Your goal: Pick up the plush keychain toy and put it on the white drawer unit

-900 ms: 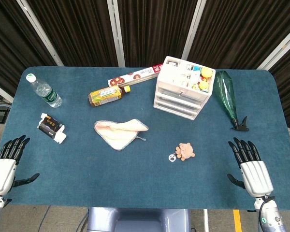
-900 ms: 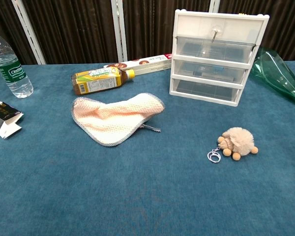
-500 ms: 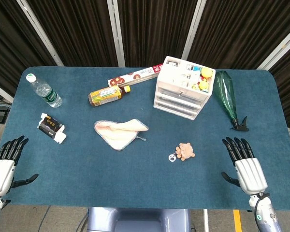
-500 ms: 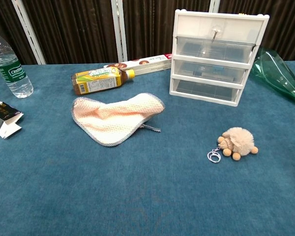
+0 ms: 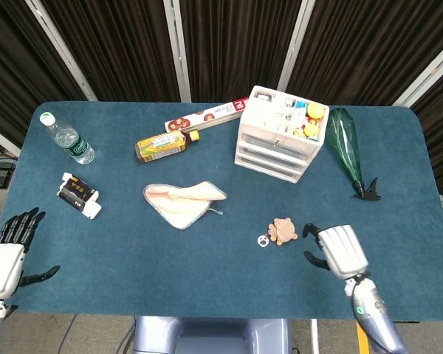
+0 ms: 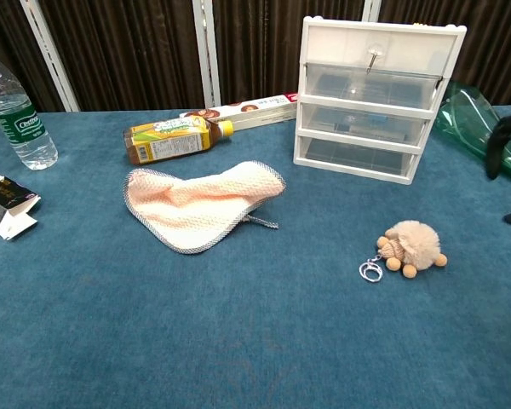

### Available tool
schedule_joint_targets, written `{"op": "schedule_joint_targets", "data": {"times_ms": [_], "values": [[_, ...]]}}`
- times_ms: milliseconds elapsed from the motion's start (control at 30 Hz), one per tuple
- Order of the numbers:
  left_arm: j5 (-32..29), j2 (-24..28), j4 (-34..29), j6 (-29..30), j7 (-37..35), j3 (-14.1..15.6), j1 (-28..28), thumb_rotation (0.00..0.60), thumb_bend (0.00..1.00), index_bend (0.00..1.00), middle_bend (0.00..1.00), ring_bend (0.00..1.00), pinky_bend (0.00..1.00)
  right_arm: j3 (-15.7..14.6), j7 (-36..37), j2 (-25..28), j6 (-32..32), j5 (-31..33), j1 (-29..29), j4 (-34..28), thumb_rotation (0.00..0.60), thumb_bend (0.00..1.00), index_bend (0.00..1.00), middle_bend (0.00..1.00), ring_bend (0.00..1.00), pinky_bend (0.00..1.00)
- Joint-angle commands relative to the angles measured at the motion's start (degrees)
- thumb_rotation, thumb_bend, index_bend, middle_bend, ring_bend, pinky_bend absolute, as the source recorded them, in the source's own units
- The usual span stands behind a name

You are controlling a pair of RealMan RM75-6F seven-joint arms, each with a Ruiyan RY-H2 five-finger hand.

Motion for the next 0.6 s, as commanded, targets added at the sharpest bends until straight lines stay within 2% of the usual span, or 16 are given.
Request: {"op": "schedule_joint_targets", "data": {"times_ms": [33, 67, 267, 600], "values": [[0.06, 0.05, -0.04, -0.03, -0.22, -0.02, -0.04, 0.600, 0.10, 0.00, 0.00, 0.00, 0.00, 0.25, -6.42, -4.12, -4.94, 4.01, 2.96, -0.94, 0.600, 0.22, 0.51, 1.00, 1.00, 0.92], [0.24, 0.08, -0.02, -0.17, -0.41, 0.04, -0.13, 0.600, 0.10, 0.00, 0.00, 0.00, 0.00, -0.42, -8.37, -6.34, -7.09, 5.27, 3.86, -0.50, 0.600, 0.23, 0.51, 1.00, 1.00, 0.92], [0.48, 0.23, 0.06, -0.56, -1.26, 0.10, -0.37, 0.600, 0.10, 0.00, 0.00, 0.00, 0.00, 0.61, -15.84, -14.52, -8.34, 11.04, 5.78, 2.50, 0.600, 0.27, 0.50, 1.00, 1.00, 0.92], [0.43, 0.34, -0.15, -1.03, -1.52, 0.13, -0.59, 0.600, 0.10, 0.00, 0.00, 0.00, 0.00, 1.75, -19.06, -19.73, -9.17, 15.32, 7.97, 7.48, 0.600, 0.33, 0.48, 1.00, 1.00, 0.92]]}}
